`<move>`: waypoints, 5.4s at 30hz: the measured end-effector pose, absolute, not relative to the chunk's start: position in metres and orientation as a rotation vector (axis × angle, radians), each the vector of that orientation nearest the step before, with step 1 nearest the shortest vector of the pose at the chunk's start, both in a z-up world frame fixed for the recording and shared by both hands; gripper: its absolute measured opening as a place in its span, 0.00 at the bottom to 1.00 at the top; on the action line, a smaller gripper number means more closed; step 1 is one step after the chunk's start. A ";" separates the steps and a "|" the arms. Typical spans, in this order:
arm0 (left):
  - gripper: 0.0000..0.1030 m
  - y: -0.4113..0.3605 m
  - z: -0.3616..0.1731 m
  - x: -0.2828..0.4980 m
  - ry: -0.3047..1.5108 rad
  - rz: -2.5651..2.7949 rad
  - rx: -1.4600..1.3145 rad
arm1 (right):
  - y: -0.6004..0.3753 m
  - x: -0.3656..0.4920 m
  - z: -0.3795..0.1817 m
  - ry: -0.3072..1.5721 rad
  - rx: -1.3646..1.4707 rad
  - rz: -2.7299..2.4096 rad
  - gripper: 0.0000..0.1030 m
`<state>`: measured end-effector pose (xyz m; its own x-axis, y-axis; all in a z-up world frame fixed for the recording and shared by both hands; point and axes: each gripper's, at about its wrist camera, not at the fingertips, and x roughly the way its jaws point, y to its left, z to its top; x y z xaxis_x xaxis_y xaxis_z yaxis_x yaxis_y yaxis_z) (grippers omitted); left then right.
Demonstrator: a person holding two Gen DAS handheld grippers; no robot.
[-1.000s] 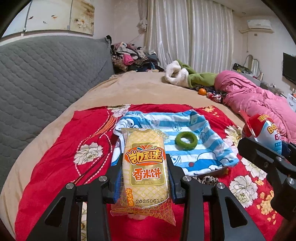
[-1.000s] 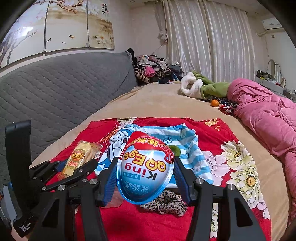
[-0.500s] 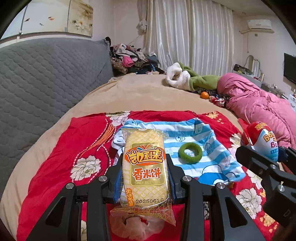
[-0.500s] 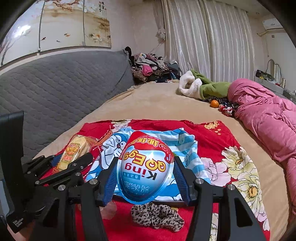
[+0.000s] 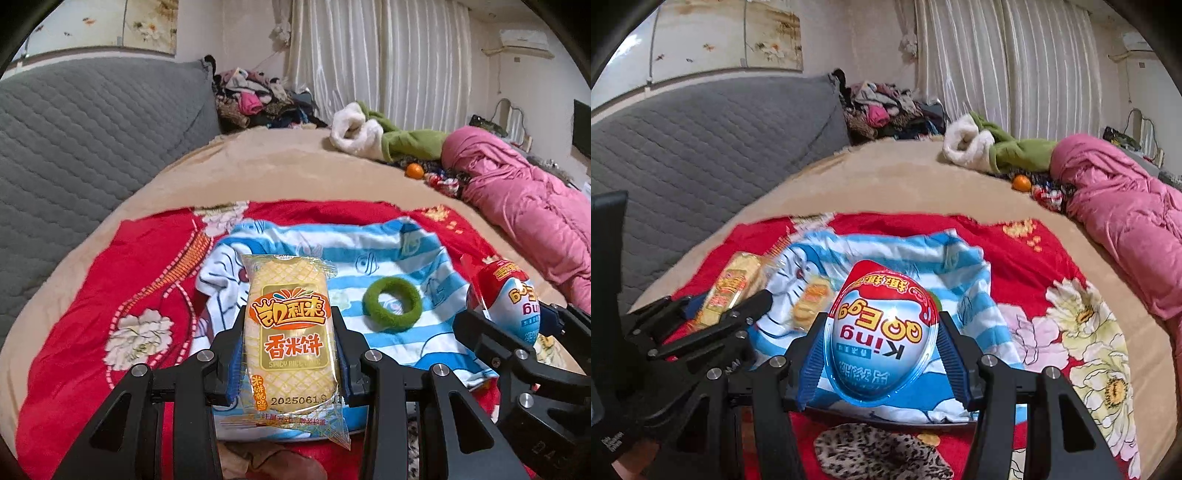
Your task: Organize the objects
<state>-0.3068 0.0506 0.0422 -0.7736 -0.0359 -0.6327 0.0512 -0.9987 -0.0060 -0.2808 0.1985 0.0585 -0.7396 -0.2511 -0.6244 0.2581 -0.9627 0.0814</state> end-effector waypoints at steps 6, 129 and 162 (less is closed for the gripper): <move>0.39 0.049 0.013 -0.327 0.016 -2.896 1.101 | 0.199 -0.302 0.028 0.025 1.047 -2.688 0.55; 0.78 0.039 0.022 -0.281 -0.014 -2.771 1.233 | 0.203 -0.275 0.045 0.043 1.160 -2.691 0.78; 0.99 0.037 0.087 -0.200 -0.036 -2.834 1.165 | 0.216 -0.185 0.120 0.061 0.974 -2.741 0.79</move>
